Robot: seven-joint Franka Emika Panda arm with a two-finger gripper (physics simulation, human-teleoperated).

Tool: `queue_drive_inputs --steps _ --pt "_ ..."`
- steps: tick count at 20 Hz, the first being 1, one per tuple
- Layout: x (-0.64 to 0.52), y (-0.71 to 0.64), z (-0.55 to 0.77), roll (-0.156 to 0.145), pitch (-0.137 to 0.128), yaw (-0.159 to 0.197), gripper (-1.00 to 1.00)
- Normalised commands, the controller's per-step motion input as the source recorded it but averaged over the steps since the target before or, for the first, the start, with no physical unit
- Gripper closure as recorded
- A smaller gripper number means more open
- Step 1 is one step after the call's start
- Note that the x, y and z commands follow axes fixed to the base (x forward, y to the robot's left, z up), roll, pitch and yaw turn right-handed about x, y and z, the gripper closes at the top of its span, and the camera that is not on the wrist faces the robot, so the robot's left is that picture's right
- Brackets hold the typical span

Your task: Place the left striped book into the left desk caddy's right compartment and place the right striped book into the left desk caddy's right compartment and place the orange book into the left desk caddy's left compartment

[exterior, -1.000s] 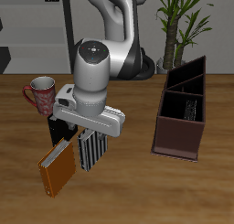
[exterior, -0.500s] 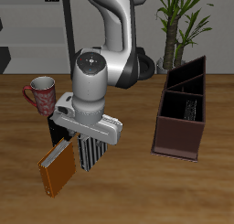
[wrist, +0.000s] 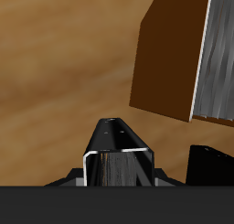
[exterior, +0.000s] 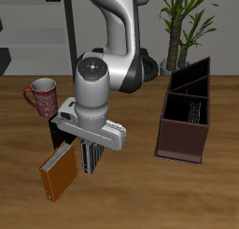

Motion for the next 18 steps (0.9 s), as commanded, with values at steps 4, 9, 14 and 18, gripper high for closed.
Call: queue_drive_inputs --steps 4,9,14,18 --pt "-0.32 0.28 0.23 0.027 -0.078 -0.022 1.00" --pt "-0.46 0.22 0.33 -0.021 -0.028 -0.027 1.00" --pt "-0.26 0.17 0.24 0.006 -0.003 0.035 1.00" --pt "-0.84 0.55 0.75 0.027 -0.100 0.093 1.00"
